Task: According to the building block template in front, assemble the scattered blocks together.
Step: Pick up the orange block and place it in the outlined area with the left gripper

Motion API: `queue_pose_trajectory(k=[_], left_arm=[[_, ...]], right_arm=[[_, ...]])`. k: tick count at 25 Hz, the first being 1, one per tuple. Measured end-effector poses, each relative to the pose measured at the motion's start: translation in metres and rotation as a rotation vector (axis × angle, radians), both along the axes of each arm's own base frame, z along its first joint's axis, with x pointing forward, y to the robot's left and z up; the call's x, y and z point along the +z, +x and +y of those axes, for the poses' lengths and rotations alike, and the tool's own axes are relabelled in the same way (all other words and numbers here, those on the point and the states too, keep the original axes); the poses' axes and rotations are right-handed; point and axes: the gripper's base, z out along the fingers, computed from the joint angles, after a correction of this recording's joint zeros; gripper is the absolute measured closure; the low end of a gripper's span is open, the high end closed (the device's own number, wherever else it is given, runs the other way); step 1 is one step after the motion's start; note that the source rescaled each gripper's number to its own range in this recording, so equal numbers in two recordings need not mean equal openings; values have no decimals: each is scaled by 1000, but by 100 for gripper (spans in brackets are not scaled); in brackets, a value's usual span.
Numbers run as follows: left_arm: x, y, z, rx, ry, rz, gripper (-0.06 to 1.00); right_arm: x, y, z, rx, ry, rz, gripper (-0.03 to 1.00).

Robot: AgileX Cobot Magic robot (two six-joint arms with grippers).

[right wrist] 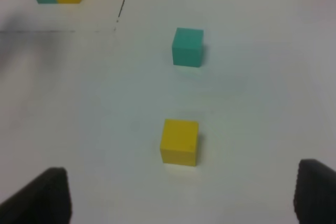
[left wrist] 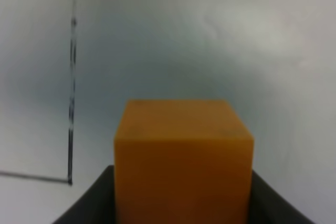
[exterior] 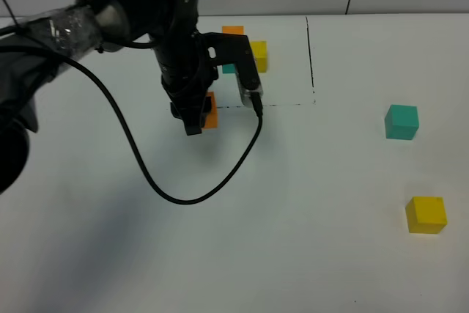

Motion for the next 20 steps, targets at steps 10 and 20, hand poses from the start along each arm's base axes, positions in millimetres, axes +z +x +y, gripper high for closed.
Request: queue_pose_trajectory(k=[10,20], left_arm=[[-31,13,-47,-133,32,-4,94],[-44,13,-49,-137,45,17,94]], right_arm=[[0,0,0,0,-1,0,23],[0,0,0,0,-1,0,23]])
